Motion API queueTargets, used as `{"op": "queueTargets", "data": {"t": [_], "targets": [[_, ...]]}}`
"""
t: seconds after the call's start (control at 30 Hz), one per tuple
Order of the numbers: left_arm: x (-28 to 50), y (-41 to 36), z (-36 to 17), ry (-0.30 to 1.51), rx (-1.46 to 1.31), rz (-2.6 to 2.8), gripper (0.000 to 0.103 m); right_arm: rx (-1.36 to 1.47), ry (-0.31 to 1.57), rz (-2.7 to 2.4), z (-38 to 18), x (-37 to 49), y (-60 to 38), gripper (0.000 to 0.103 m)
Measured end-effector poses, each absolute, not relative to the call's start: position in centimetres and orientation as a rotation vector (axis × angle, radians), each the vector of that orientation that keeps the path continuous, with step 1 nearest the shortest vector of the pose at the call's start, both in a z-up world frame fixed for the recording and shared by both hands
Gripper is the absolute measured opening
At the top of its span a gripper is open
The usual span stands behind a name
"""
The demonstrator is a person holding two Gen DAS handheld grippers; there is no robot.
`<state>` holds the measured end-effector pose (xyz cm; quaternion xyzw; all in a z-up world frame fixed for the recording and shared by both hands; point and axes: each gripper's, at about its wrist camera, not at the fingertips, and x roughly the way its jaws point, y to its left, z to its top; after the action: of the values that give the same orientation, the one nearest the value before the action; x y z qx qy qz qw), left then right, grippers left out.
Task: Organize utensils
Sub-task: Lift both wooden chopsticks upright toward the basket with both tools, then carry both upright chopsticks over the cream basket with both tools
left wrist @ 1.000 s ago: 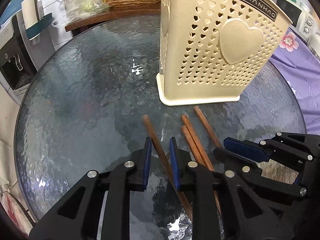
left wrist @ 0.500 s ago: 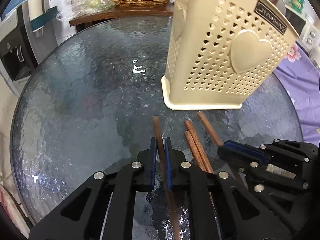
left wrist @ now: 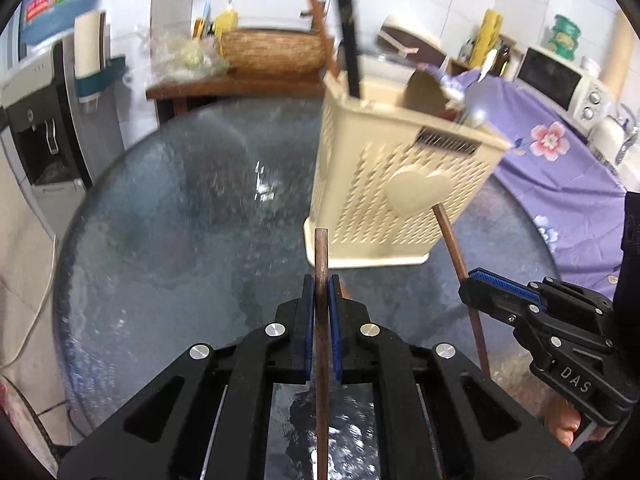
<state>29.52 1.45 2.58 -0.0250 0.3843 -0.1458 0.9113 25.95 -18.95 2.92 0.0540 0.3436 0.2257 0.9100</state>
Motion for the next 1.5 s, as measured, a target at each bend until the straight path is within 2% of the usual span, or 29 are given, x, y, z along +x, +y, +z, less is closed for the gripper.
{"op": "queueTargets", "data": {"t": [0.2,0.47,1.5], "targets": [[27.1,1.3,5.7,0.712,-0.039,-0.330,0.008,0.088,0.607,0.511,5.9,23.3,-19.9,0.007],[24.4,0.7,8.3,0.648,-0.017,-0.365,0.007,0.067,0.582,0.556,8.1,21.4,-20.9,0.007],[22.2,1.5,12.1,0.556,-0.017,-0.417,0.007,0.027,0.484,0.571,11.4,19.5,-22.0,0.006]]}}
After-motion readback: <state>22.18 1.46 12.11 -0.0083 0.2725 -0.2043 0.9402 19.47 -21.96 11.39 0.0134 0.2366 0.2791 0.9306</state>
